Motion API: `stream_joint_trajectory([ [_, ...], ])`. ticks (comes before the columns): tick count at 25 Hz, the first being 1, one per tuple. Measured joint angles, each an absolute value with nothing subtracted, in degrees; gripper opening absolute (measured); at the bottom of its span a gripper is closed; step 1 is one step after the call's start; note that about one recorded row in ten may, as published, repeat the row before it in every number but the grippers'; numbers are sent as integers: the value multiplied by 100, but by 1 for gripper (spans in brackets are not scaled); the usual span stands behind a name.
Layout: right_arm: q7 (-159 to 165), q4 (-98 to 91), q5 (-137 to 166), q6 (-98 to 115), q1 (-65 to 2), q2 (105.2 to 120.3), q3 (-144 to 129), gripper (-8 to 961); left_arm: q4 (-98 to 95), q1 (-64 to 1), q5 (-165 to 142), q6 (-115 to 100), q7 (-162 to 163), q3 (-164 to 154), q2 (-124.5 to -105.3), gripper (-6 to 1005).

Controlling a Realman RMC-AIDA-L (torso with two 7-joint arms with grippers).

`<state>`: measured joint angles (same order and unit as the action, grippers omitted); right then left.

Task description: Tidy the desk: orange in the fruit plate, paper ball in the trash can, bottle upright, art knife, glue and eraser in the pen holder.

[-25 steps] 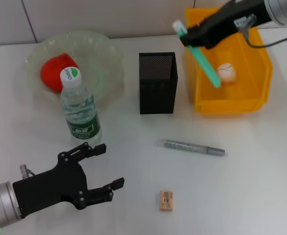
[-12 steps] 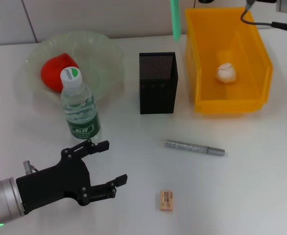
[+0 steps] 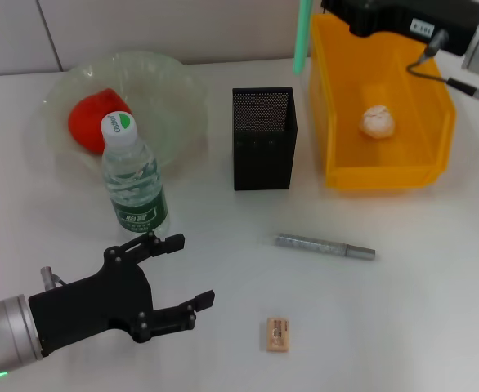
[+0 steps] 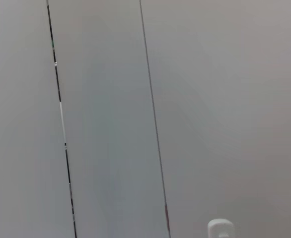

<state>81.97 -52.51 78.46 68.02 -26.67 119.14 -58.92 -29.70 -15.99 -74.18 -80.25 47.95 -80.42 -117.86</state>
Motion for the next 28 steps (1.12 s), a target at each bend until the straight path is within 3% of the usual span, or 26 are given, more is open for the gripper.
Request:
stream_joint_trajectory([
  [28, 5653, -2505, 6885, 6901, -3462, 11914, -5895, 259, -2962, -1578, -7418, -8043, 4808, -8087, -11789, 866],
])
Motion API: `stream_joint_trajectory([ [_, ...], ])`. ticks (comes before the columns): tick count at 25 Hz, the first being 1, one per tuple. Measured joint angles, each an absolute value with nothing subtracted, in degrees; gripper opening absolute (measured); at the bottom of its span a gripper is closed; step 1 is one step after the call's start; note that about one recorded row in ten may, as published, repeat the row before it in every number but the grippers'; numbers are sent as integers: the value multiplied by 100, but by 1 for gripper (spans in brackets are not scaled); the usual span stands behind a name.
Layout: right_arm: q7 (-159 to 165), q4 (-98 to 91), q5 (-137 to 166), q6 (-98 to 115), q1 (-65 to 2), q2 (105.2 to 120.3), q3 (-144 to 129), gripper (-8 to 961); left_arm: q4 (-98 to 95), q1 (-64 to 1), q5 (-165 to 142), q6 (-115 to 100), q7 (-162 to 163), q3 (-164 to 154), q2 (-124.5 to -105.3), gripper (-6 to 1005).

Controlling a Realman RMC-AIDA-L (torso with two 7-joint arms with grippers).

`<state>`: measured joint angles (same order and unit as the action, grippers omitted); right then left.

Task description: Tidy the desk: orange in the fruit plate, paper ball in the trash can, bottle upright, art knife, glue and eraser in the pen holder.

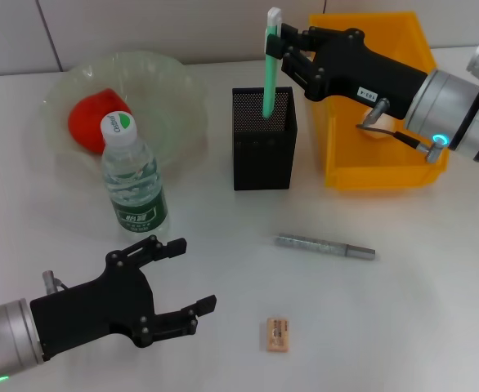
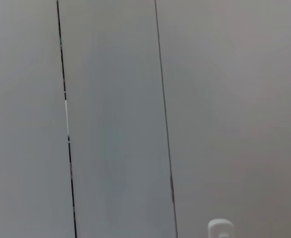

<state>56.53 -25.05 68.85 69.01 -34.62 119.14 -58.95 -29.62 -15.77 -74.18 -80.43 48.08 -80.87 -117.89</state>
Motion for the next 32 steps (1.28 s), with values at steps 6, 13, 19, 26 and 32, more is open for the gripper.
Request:
stream_joint_trajectory([
  [6, 5539, -2450, 6868, 6644, -3482, 11928, -5927, 272, -2961, -1556, -7418, -8050, 4808, -8094, -11795, 866],
  [13, 5465, -2441, 6868, 6559, -3407, 11938, -5921, 288, -2962, -1534, -7418, -8091, 4808, -8070, -11795, 866],
  [19, 5516, -2468, 6860, 6599, -3336, 11943, -5890, 301, -2962, -1529, -7418, -8095, 4808, -8054, -11795, 866],
  [26, 6279, -3050, 6906, 6650, -3075, 11921, -5991, 528, -2962, -1529, -7418, -8101, 4808, -8042, -11781, 866],
  [32, 8477, -5373, 8004, 6892, -2231, 11903, -6384, 755, -2962, -1514, -7418, -8187, 4808, -8042, -11764, 866],
])
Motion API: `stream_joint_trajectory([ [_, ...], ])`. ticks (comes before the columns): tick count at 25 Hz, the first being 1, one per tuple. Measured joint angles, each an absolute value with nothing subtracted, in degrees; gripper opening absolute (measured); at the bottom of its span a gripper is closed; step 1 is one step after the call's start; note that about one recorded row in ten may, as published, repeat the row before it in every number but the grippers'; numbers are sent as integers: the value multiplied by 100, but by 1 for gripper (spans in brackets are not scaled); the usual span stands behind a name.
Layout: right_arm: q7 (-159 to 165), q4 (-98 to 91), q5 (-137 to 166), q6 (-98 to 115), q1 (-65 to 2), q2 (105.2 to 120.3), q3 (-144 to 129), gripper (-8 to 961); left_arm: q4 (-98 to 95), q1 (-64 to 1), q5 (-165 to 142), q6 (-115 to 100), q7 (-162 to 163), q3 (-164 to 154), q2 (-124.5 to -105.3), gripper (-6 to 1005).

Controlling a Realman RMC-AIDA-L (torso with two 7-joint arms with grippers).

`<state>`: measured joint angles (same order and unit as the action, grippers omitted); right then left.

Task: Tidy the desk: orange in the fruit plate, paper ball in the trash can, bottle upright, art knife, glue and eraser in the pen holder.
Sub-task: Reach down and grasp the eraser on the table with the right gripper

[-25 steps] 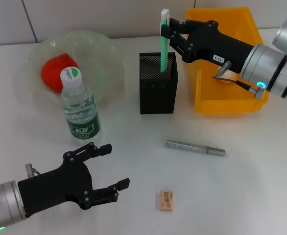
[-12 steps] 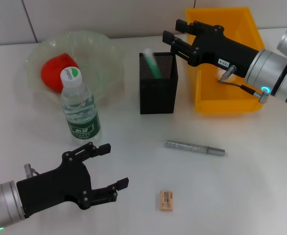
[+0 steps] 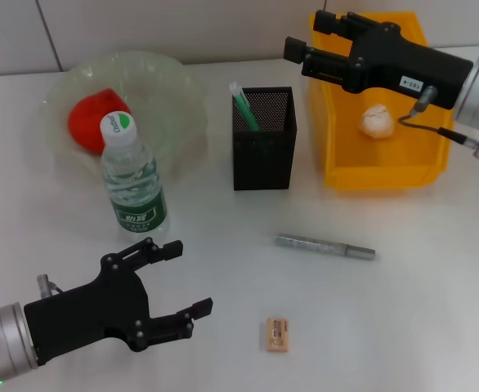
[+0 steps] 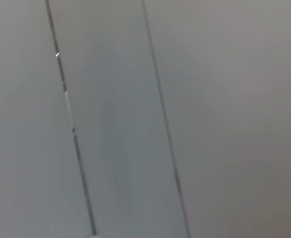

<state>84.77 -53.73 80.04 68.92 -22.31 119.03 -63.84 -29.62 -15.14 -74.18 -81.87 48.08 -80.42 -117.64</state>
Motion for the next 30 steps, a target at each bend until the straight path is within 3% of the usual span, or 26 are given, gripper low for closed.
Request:
stream_joint_trajectory([
  [9, 11434, -8154, 11051, 8589, -2141, 11886, -6046, 757, -2962, -1511, -7417, -8202, 4814, -7983, -11735, 866],
  [13, 12706, -9532, 12380, 10160, -2509, 11815, -5960, 756, -2962, -1511, -7418, -8194, 4816, -7971, -11731, 866],
  [15, 13385, -10078, 12884, 11308, -3112, 11745, -6005, 756, -2962, -1519, -7418, -8184, 4817, -7971, -11726, 866],
  [18, 13629, -10046, 13098, 11801, -3510, 11760, -6023, 757, -2961, -1529, -7418, -8157, 4817, -7971, -11724, 866],
  [20, 13697, -9670, 13332, 12214, -3954, 11875, -6110, 757, -2962, -1558, -7418, -8137, 4817, -7971, -11724, 866],
  [30, 13748, -9059, 13602, 11745, -4132, 11922, -7755, 753, -2977, -1578, -7417, -8124, 4850, -7864, -11725, 866],
])
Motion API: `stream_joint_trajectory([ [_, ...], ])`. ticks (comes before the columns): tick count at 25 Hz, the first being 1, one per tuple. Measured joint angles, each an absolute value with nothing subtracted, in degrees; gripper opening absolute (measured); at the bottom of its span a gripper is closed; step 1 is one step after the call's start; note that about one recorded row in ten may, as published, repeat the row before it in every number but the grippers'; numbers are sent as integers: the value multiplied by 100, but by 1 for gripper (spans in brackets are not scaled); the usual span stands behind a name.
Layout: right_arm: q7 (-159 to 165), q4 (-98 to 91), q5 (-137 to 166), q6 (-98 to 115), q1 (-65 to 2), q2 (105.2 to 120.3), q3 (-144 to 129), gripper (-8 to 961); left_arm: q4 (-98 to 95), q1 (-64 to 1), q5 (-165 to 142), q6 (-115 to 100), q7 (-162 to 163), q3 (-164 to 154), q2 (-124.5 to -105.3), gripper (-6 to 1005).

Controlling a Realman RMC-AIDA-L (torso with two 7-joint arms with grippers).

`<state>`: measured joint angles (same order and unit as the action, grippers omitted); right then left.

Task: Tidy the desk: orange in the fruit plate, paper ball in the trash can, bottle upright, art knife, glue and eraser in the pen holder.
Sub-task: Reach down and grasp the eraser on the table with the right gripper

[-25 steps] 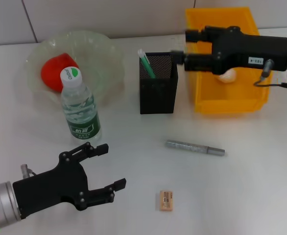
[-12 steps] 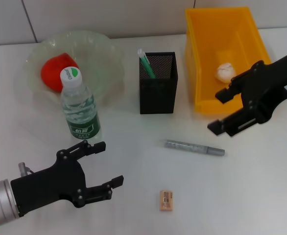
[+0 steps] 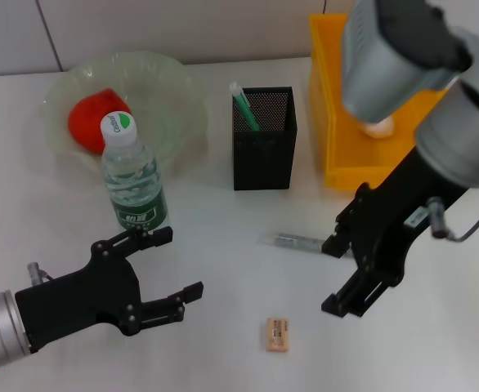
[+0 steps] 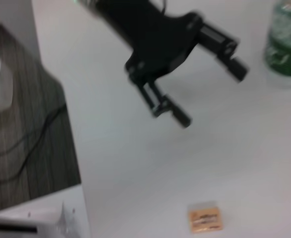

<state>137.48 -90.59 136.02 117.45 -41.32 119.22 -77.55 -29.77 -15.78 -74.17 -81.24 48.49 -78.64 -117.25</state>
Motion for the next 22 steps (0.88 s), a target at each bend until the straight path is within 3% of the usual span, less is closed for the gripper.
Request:
stream_joint_trajectory([
  [22, 14339, -8970, 14005, 9765, -3599, 11961, -10332, 749, -2924, -1592, -7426, -7955, 4904, -7664, -11738, 866],
])
